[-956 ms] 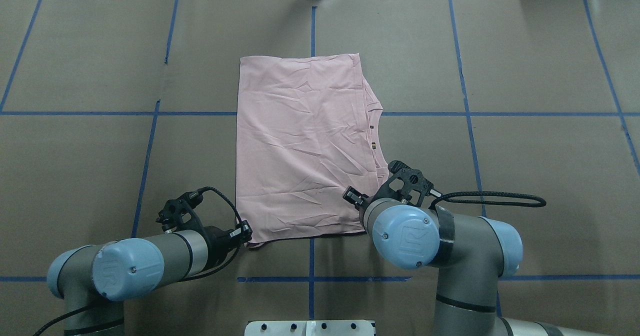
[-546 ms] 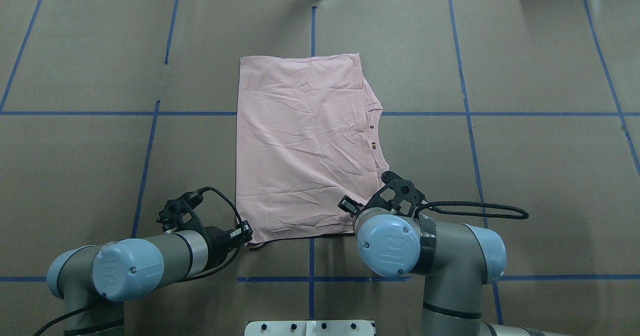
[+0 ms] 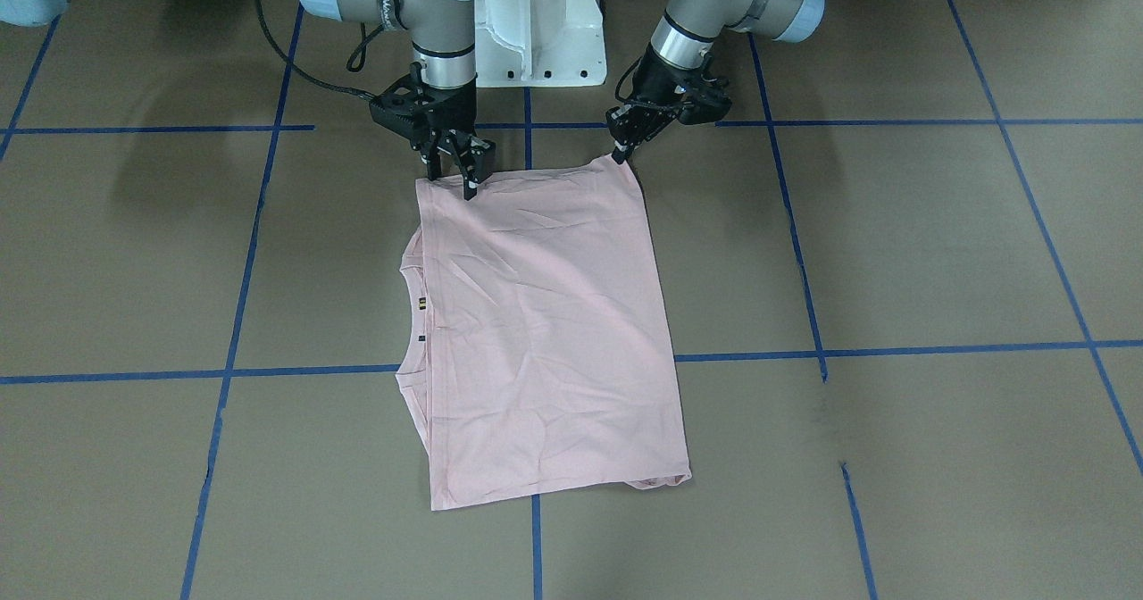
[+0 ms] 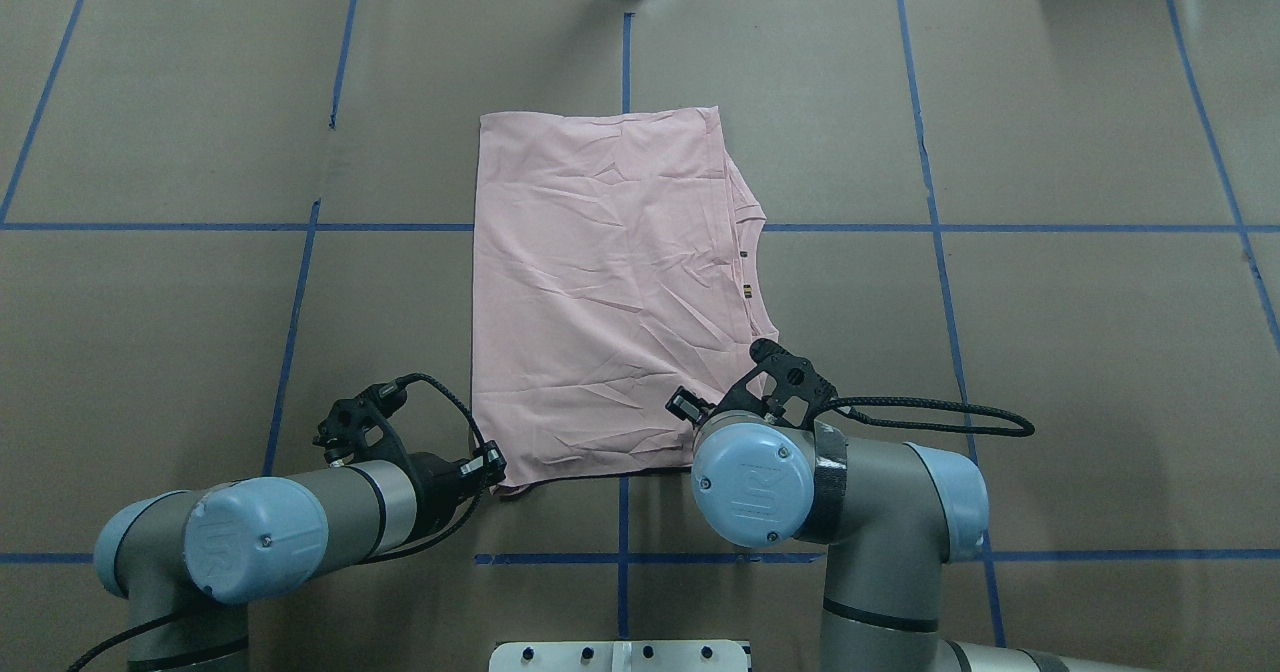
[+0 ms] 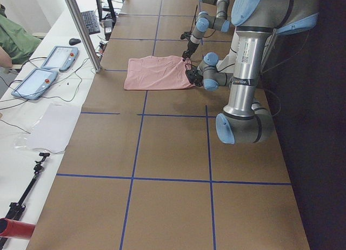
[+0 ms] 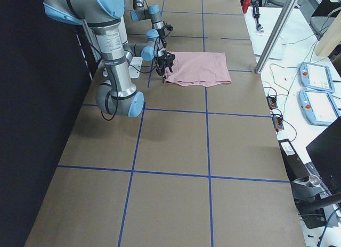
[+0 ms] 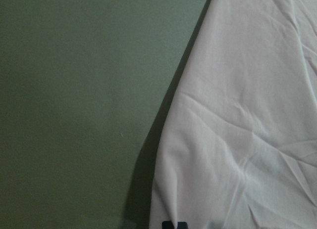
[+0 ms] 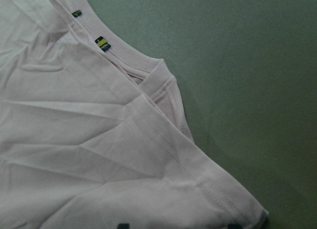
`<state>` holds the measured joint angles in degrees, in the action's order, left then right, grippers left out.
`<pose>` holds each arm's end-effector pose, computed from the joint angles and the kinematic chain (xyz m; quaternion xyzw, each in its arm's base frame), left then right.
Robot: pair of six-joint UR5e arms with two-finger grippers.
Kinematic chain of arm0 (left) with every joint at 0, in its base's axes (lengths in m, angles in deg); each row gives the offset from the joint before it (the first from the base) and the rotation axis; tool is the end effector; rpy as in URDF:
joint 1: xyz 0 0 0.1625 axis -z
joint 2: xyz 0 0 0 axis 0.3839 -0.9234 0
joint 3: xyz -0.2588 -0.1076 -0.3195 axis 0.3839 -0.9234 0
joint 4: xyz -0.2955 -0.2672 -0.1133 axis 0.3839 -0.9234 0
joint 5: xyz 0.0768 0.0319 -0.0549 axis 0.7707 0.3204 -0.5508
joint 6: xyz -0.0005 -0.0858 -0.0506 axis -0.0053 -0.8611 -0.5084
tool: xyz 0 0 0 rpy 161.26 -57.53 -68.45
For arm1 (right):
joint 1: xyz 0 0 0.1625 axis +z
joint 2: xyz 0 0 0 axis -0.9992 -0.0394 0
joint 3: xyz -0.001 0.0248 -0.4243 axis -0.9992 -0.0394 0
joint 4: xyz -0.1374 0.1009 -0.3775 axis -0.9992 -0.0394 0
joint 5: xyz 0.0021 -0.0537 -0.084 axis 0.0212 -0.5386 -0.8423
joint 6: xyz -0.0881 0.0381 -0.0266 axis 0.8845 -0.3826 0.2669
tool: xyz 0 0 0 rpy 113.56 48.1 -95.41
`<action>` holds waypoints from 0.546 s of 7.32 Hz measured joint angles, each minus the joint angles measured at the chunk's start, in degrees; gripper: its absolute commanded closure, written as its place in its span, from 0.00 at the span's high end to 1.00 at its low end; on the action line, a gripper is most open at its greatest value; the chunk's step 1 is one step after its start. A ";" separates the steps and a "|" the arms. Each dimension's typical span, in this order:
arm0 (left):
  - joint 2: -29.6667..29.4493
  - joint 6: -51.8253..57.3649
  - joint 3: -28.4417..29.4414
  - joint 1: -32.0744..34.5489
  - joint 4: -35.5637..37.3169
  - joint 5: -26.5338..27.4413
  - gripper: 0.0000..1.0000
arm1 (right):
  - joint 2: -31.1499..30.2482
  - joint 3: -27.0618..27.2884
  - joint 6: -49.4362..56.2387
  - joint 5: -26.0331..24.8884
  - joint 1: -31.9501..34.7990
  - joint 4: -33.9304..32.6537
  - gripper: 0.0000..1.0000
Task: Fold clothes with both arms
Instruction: 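Lower the right gripper to the shirt's near corner beside the left gripper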
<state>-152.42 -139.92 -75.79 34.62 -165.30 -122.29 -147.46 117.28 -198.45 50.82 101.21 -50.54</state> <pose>0.5233 -0.2572 0.3182 -0.0085 0.5521 -0.2660 0.7901 -0.5766 -0.2921 0.2671 0.0290 -0.3634 0.3633 0.8574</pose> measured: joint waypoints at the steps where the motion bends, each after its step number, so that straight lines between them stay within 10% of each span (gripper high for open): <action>1: -0.02 0.00 0.00 0.00 0.00 0.00 0.00 | 0.48 -0.93 -0.01 0.00 0.09 -0.03 0.71; 4: -0.10 0.00 -0.02 0.05 0.00 0.03 0.00 | 1.09 -2.36 0.06 0.00 0.18 -0.07 0.58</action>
<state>-152.53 -139.92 -75.82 34.66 -165.30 -122.26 -146.37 114.92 -198.39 50.82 101.39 -50.61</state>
